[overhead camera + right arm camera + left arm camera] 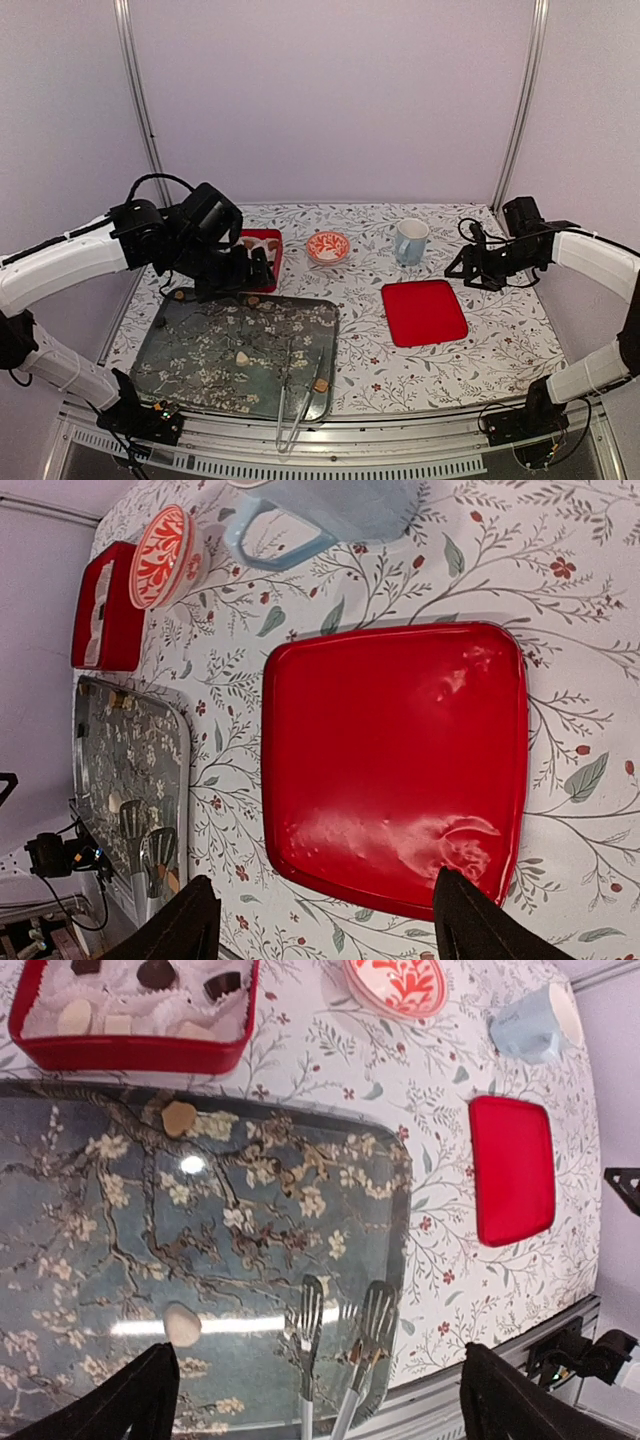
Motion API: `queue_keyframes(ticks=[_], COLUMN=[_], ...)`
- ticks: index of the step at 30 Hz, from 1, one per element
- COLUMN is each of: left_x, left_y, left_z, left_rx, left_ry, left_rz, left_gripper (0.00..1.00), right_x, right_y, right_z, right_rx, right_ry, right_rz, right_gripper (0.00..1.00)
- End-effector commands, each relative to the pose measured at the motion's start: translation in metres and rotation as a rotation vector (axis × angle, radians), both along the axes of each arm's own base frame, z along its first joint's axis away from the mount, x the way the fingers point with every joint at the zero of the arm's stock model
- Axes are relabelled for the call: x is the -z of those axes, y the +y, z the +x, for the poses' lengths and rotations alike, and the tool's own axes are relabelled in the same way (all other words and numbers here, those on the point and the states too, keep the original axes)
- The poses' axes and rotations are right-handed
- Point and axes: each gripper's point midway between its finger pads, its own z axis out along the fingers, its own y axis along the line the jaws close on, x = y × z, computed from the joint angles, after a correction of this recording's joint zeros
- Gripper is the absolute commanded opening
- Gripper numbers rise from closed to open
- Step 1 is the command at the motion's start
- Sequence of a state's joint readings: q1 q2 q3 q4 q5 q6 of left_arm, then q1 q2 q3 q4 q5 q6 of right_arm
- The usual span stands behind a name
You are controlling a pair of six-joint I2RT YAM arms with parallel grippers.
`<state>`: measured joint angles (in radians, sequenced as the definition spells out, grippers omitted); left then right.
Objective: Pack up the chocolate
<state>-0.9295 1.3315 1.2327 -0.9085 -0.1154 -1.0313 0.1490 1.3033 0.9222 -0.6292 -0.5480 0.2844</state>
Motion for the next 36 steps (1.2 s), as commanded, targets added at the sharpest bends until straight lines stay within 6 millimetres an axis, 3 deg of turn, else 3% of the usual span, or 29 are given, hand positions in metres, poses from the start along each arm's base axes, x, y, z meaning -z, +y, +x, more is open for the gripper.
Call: queue_keyframes(ticks=[1, 6, 9, 16, 25, 30, 36], left_x=[-0.011, -0.005, 0.002, -0.009, -0.012, -0.012, -0.018], left_y=[0.01, 0.017, 0.013, 0.019, 0.037, 0.04, 0.043], left_z=[0.043, 0.075, 0.082, 0.089, 0.086, 0.096, 0.107], left_rx=[0.143, 0.225, 0.253, 0.213, 0.155, 0.161, 0.169], left_ry=[-0.092, -0.133, -0.114, -0.131, -0.157, -0.171, -0.187], left_rz=[-0.05, 0.003, 0.01, 0.011, 0.032, 0.056, 0.079], left_gripper=[0.99, 0.99, 0.99, 0.99, 0.99, 0.99, 0.99], right_x=[0.02, 0.049, 0.065, 0.096, 0.107, 0.121, 0.134], right_y=[-0.01, -0.01, -0.013, -0.023, -0.045, -0.037, -0.022], right_z=[0.016, 0.021, 0.02, 0.018, 0.026, 0.035, 0.035], right_rx=[0.015, 0.025, 0.031, 0.048, 0.083, 0.056, -0.005], right_ry=[0.022, 0.096, 0.136, 0.187, 0.175, 0.178, 0.194], right_rz=[-0.084, -0.099, -0.122, -0.22, -0.365, -0.369, -0.47], right_gripper=[0.71, 0.64, 0.62, 0.59, 0.54, 0.52, 0.42])
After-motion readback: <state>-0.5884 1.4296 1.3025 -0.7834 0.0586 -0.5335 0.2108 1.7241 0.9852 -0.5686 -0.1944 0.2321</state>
